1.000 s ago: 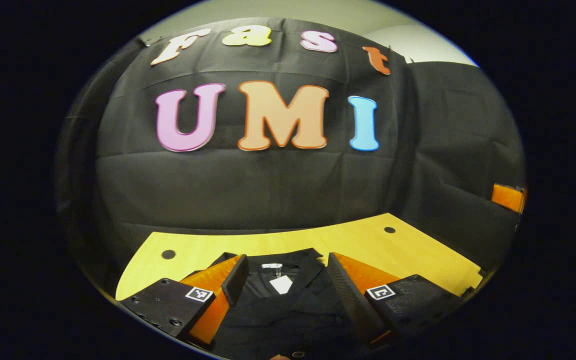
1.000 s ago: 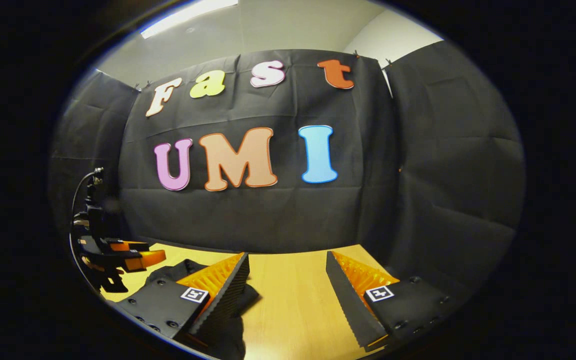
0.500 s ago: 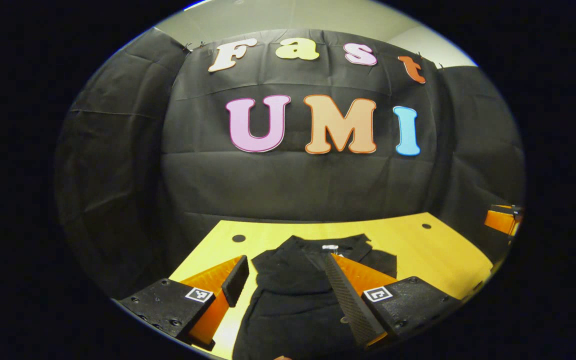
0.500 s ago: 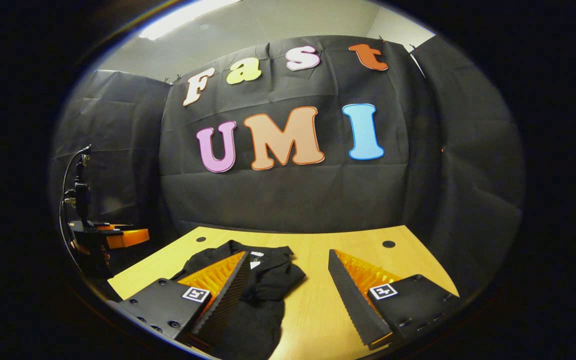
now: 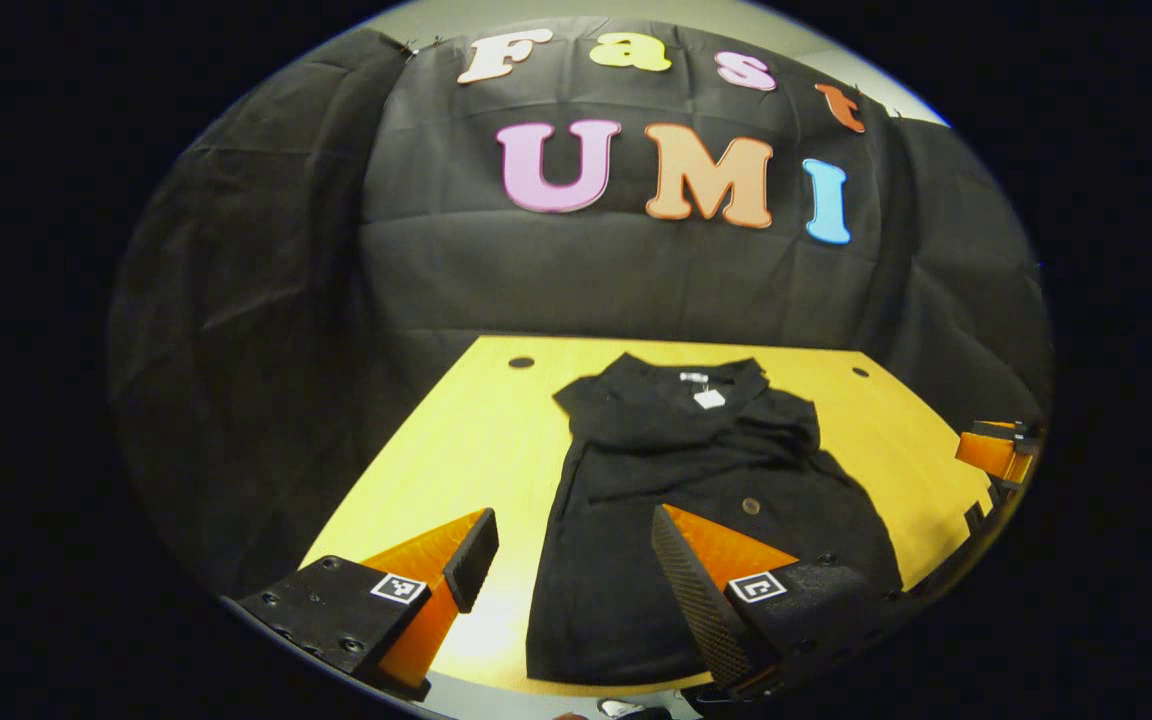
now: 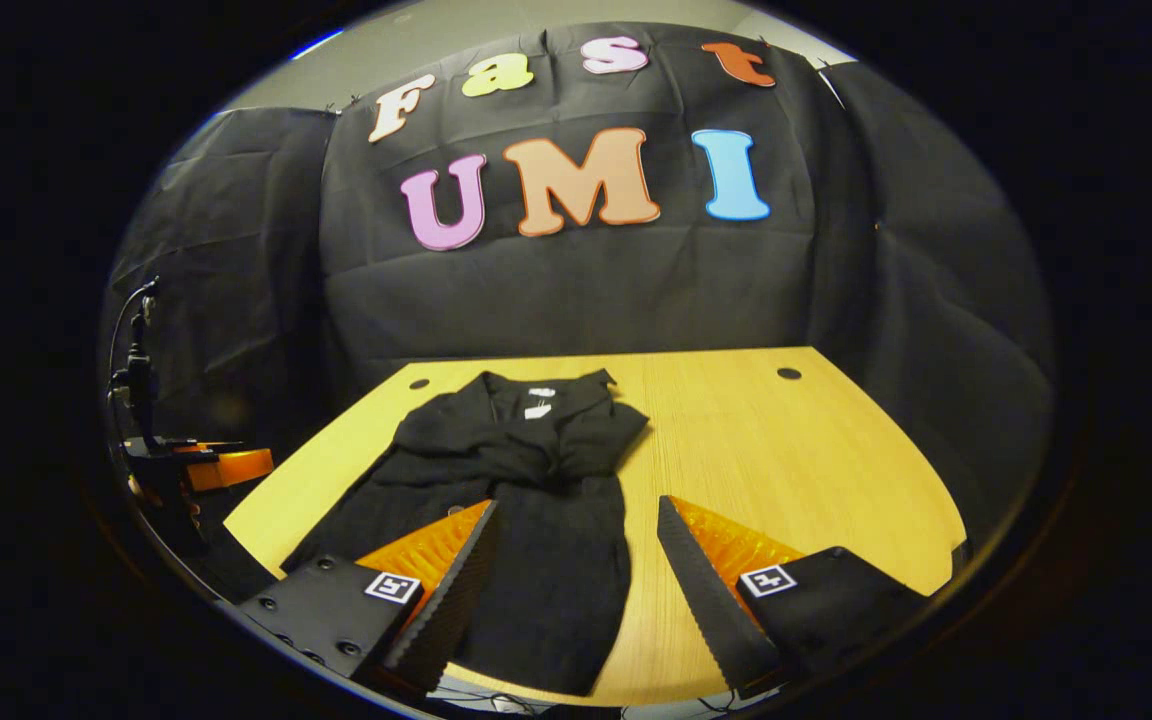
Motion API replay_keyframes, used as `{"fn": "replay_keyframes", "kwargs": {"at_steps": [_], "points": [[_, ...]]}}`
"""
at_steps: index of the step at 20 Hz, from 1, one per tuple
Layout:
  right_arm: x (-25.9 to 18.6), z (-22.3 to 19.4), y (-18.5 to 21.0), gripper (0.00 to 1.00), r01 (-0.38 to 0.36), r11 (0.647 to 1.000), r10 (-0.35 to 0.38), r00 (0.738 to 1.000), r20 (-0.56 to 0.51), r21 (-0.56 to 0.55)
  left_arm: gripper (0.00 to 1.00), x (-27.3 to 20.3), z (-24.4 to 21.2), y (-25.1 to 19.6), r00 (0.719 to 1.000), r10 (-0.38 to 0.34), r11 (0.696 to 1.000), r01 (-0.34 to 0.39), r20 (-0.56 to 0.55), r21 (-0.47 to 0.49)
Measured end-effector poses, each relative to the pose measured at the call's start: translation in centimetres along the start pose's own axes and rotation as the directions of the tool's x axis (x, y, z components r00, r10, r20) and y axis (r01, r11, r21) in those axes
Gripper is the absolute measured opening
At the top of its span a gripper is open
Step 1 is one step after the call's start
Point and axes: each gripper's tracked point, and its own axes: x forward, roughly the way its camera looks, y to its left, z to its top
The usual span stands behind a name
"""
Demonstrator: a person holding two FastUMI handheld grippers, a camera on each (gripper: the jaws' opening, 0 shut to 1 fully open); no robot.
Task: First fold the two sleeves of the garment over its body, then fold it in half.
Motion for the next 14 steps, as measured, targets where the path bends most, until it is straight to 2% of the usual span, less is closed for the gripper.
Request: {"fn": "replay_keyframes", "kwargs": {"at_steps": [3, 5, 6, 7, 8, 10, 13, 14], "points": [[0.2, -4.4, 0.4, 0.96, 0.019, 1.000, -0.019, 0.996, -0.086, -0.004, 0.94, -0.4, -4.7, 0.7, 0.995, -0.002, 1.000, 0.002, -0.099, -0.006], [0.2, -7.5, 0.3, 1.00, 0.030, 1.000, -0.030, 0.987, -0.159, -0.003, 0.94, -0.7, -7.6, 0.8, 0.986, -0.014, 1.000, 0.012, -0.165, -0.012], [0.4, -8.6, 0.4, 0.97, 0.035, 0.999, -0.034, 0.982, -0.186, 0.003, 0.95, -0.7, -8.8, 0.8, 0.982, -0.020, 1.000, 0.017, -0.189, -0.016], [0.3, -9.7, 0.3, 1.00, 0.042, 0.999, -0.039, 0.977, -0.209, 0.007, 0.95, -0.8, -9.7, 1.0, 0.979, -0.022, 1.000, 0.019, -0.205, -0.019], [0.3, -10.7, 0.2, 0.97, 0.048, 0.999, -0.044, 0.973, -0.228, 0.010, 0.95, -0.8, -10.7, 1.1, 0.975, -0.024, 1.000, 0.020, -0.221, -0.022], [0.6, -12.6, 0.3, 1.00, 0.058, 0.998, -0.052, 0.962, -0.269, 0.011, 0.95, -0.8, -12.6, 1.4, 0.968, -0.021, 0.999, 0.012, -0.252, -0.035], [1.4, -14.3, 0.7, 0.97, 0.063, 0.998, -0.060, 0.948, -0.314, -0.001, 0.95, -0.7, -14.7, 1.7, 0.952, -0.010, 0.999, -0.004, -0.304, -0.047], [1.8, -14.8, 0.7, 0.97, 0.069, 0.997, -0.071, 0.941, -0.330, -0.016, 0.96, -0.4, -14.7, 1.9, 0.957, -0.004, 1.000, -0.004, -0.291, -0.026]]}}
